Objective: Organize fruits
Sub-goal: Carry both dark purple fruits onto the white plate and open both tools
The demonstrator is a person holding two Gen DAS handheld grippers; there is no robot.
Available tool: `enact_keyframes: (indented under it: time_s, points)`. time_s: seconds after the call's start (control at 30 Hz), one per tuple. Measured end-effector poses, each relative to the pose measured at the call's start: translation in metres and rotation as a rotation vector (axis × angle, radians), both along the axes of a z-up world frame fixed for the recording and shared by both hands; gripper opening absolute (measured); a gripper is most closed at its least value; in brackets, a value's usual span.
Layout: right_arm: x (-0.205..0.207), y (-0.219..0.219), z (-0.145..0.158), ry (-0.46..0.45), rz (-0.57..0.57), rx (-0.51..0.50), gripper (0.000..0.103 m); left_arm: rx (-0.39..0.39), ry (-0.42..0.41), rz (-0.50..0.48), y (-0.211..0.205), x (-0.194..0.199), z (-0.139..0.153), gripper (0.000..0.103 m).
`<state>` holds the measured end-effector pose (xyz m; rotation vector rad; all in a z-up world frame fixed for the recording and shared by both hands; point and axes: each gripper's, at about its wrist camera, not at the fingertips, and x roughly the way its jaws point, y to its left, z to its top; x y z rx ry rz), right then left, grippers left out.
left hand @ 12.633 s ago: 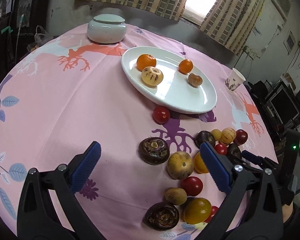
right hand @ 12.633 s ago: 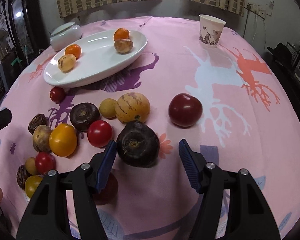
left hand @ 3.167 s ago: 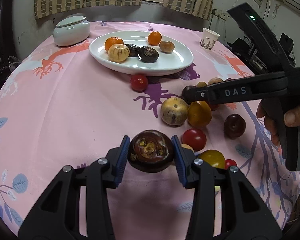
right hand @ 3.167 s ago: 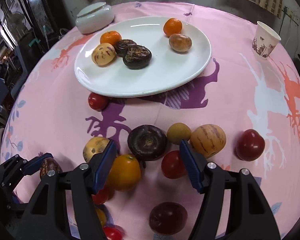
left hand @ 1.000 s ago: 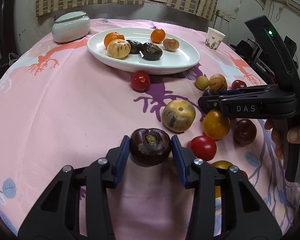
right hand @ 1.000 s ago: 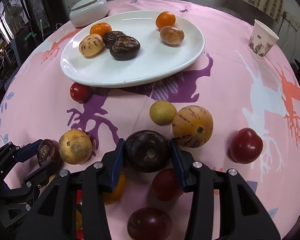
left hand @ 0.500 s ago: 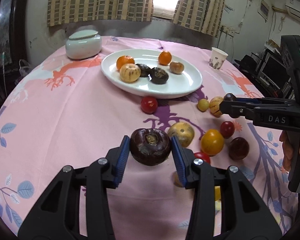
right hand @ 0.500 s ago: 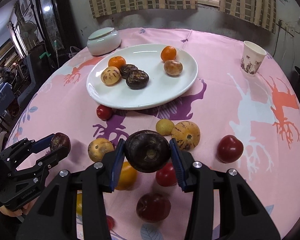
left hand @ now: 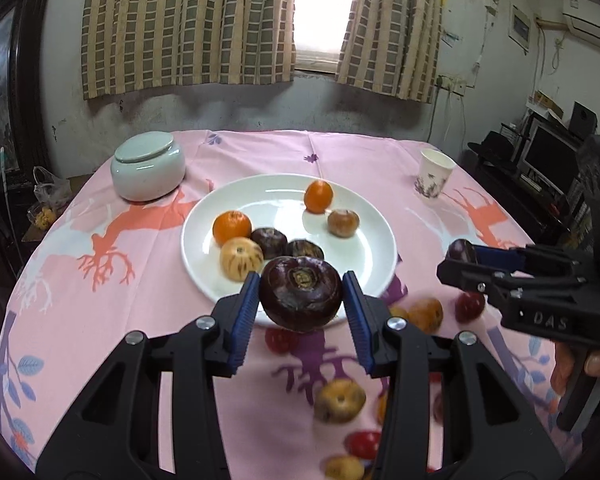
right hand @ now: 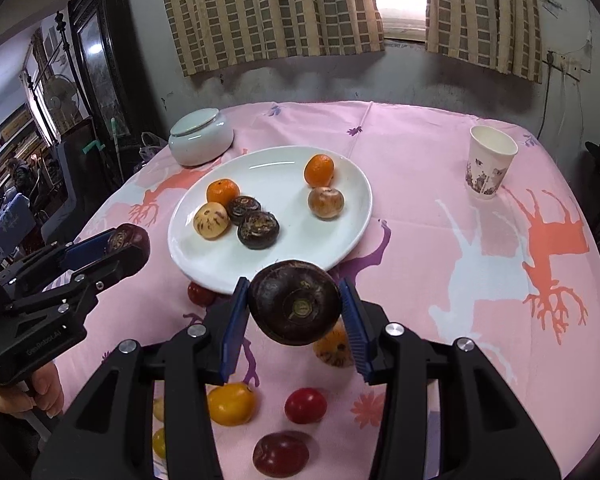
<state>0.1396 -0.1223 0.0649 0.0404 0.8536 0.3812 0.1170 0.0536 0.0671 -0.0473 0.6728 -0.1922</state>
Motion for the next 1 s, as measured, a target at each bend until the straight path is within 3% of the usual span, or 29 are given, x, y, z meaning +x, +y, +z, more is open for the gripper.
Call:
enact_keyframes:
  time_s: [0.2, 0.37, 0.6, 0.73, 0.77, 0.8, 0.87, 1.0]
  points:
    - [0.057, 0.011, -0.012, 0.065, -0.052, 0.060, 0.046, -0.007, 0.020, 0.040, 0.000, 0.060, -0.006, 0.043]
    - [0.093, 0.028, -0.029, 0.107, -0.065, 0.043, 0.046, -0.008, 0.032, 0.074, 0.006, 0.096, -0.017, 0.043]
    - [0.124, 0.042, -0.038, 0.138, -0.096, 0.026, 0.046, -0.018, 0.064, 0.120, 0.016, 0.131, -0.033, 0.043]
    - [0.134, 0.041, -0.040, 0.159, -0.111, 0.068, 0.047, -0.044, 0.070, 0.143, 0.019, 0.137, -0.036, 0.044]
    - [0.135, 0.040, -0.040, 0.164, -0.112, 0.088, 0.052, -0.046, 0.061, 0.158, 0.020, 0.137, -0.035, 0.045]
    - [0.135, 0.036, -0.039, 0.162, -0.125, 0.110, 0.060, -0.046, 0.054, 0.175, 0.022, 0.136, -0.034, 0.051]
    - [0.131, 0.029, -0.034, 0.137, -0.154, 0.139, 0.068, -0.068, 0.051, 0.193, 0.028, 0.134, -0.030, 0.063]
    - [0.119, 0.023, -0.029, 0.140, -0.130, 0.146, 0.068, -0.074, 0.027, 0.183, 0.032, 0.119, -0.018, 0.067]
